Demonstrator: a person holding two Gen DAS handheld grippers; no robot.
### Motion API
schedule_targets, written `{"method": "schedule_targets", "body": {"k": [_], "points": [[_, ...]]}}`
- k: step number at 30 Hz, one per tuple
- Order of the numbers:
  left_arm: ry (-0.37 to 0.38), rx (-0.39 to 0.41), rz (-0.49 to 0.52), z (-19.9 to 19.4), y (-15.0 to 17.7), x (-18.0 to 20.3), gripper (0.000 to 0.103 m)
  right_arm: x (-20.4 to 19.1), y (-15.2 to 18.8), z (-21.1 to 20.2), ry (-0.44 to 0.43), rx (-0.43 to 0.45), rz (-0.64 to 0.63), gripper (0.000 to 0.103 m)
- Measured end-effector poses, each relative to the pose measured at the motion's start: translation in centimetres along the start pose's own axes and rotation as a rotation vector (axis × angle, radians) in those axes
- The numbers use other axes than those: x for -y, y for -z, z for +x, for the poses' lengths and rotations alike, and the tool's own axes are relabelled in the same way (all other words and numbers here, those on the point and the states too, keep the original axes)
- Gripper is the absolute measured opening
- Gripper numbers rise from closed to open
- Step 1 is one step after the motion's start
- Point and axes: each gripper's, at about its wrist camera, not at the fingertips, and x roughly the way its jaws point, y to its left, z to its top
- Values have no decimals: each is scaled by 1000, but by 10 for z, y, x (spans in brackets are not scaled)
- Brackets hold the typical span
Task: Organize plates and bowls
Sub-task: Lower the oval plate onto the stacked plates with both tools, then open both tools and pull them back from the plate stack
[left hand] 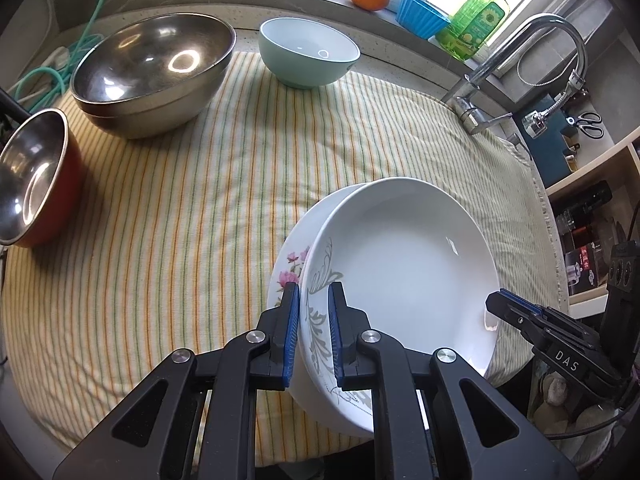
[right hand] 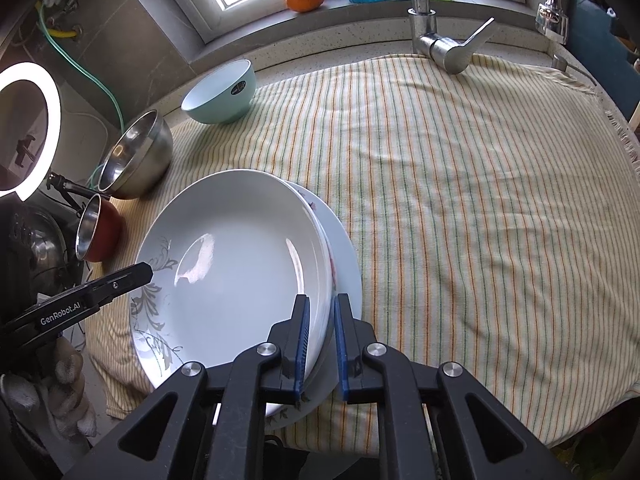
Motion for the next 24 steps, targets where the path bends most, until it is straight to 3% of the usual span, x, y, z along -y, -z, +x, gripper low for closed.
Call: {"method": "schedule_targets", "body": {"k": [13,24], "points": [[2,36,-29,-16,0,-11,11,-3,-6,-16,14,34,-2,16],[-23,88,-76,-35,-6,-34,11,-30,-21,-22,-33,57,-40,16]]}}
